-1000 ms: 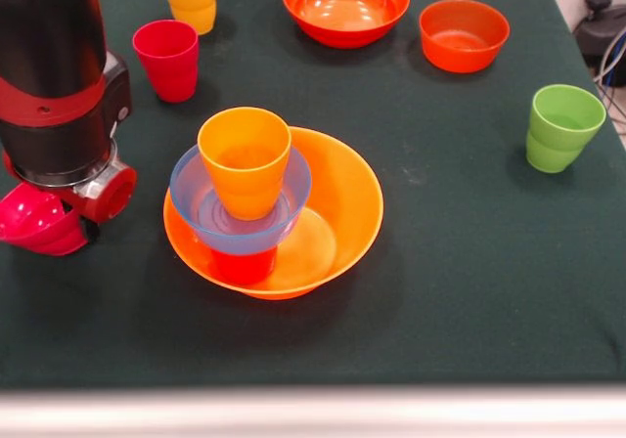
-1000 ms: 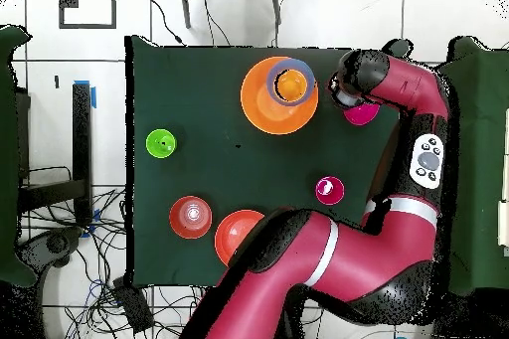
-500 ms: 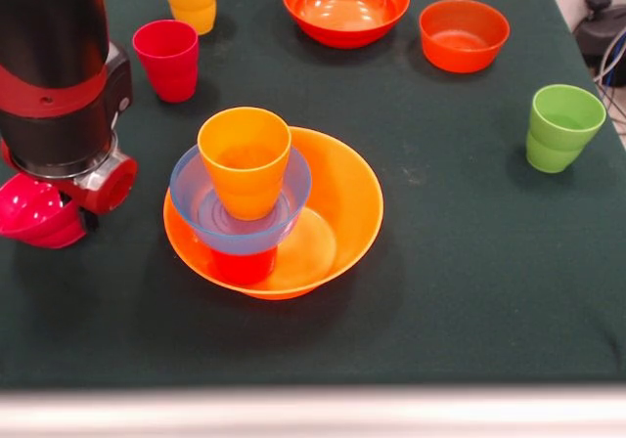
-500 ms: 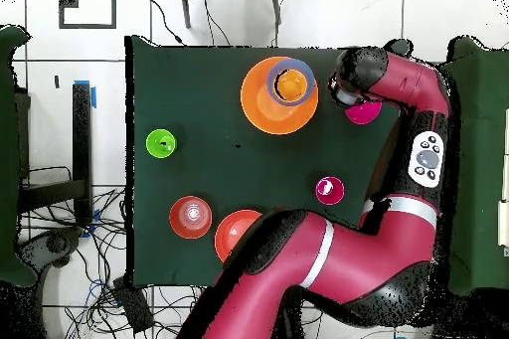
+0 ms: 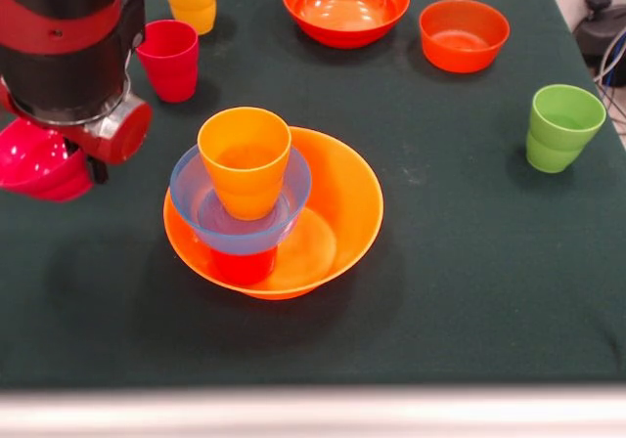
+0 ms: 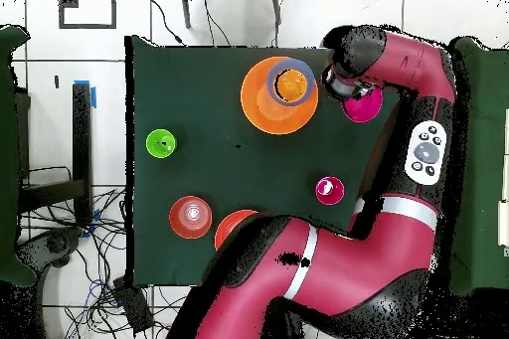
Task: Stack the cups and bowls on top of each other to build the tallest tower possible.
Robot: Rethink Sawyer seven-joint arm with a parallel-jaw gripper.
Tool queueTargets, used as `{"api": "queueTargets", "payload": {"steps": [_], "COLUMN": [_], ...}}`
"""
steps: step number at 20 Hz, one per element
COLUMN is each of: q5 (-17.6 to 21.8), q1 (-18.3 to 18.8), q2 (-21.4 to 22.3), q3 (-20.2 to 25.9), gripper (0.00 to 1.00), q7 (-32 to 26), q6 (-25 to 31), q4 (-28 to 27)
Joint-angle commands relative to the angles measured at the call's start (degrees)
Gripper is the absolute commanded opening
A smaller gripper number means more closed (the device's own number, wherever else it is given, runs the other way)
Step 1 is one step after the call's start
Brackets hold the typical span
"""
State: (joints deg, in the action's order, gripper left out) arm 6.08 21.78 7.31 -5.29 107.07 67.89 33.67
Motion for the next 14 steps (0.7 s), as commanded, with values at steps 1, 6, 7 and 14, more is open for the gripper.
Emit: {"api": "queueTargets", "payload": {"steps": [1,6,7,14], "q5": [3.86,4.23,4.25,4.36], "q1": [-2.92,-3.82,-3.94,-5.22], "q2": [2.39,2.22,2.29,3.1], "q3": [0.13,-1.46,-1.65,-3.56], "gripper": [0.0,0.0,0.0,0.0], "q7": [-7.81,-7.5,-7.52,-6.8], "q6": [7.74,8.99,9.03,8.44], "q4": [1.77,0.3,0.29,0.99]}}
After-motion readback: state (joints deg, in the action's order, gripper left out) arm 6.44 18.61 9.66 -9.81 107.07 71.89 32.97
